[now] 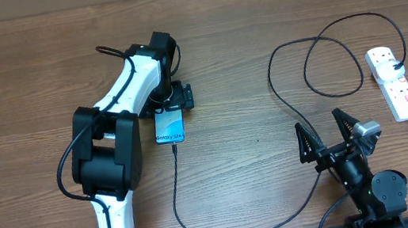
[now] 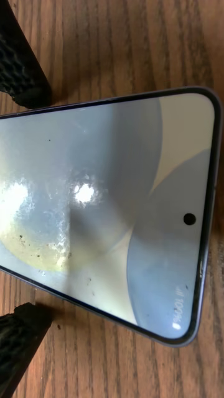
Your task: Plug charger to phone and switch on socket
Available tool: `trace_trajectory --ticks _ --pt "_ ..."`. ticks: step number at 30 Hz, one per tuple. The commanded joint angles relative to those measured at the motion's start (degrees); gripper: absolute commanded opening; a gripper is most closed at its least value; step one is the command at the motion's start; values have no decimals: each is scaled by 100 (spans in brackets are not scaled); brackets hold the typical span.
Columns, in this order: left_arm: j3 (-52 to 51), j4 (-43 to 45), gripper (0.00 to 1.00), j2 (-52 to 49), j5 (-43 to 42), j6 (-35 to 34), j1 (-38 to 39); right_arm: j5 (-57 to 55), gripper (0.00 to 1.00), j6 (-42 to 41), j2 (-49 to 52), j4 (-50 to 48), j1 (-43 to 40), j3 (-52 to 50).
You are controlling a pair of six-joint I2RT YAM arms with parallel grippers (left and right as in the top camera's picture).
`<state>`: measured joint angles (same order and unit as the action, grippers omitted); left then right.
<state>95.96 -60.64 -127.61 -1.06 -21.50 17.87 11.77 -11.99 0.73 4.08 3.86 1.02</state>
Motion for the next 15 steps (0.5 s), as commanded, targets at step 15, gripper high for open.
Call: trace_trajectory --ticks 15 --pt "-173 -638 97 -251 295 -76 -31 -13 100 -20 -57 -33 26 -57"
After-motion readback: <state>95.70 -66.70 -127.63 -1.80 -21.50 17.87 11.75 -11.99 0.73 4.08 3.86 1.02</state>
